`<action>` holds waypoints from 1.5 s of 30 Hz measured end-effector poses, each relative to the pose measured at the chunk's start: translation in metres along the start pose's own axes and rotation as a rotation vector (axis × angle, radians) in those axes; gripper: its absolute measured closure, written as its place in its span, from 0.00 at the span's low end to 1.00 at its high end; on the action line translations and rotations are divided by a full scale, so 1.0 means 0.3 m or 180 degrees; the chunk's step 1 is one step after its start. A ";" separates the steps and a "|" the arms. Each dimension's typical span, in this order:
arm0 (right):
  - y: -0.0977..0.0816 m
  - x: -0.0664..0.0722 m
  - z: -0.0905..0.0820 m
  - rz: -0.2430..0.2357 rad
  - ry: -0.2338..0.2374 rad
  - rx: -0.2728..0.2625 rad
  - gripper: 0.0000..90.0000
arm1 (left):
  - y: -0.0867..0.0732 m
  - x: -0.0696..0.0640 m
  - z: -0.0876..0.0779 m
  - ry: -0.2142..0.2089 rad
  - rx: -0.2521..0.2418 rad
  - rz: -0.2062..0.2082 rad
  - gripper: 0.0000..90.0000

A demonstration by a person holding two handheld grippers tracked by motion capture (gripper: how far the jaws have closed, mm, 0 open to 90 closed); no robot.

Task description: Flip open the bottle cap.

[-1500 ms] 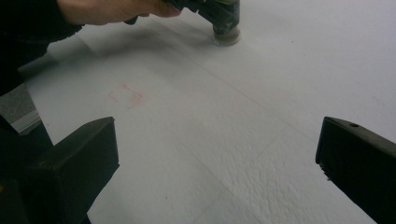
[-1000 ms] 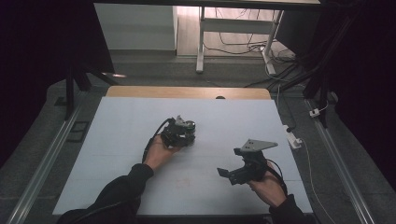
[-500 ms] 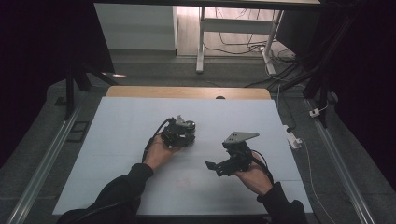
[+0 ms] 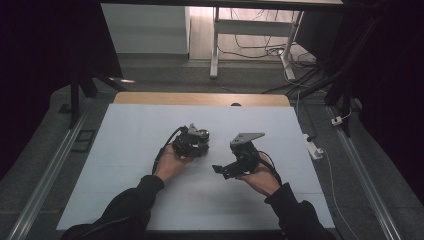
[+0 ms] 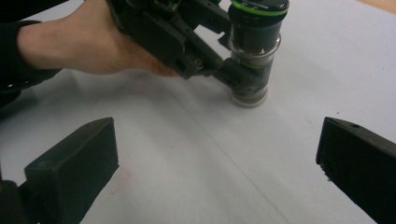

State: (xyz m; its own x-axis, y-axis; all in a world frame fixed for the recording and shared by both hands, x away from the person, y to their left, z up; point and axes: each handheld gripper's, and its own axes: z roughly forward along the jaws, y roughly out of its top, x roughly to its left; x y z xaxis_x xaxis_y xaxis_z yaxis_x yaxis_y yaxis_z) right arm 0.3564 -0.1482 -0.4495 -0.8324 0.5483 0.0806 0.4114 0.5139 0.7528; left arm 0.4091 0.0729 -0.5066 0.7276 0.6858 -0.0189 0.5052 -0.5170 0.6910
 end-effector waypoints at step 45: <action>0.119 -0.069 0.180 -0.0141 0.0065 0.0023 1.00 | 0.001 -0.004 -0.001 0.0020 0.0020 0.0020 0.60</action>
State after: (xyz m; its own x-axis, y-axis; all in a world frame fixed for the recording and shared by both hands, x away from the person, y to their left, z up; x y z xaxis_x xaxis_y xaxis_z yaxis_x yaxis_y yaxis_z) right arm 0.4085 -0.1056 -0.4596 -0.8573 0.5113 0.0607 0.3766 0.5422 0.7511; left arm 0.4083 0.0719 -0.5061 0.7278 0.6857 -0.0098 0.5035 -0.5246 0.6865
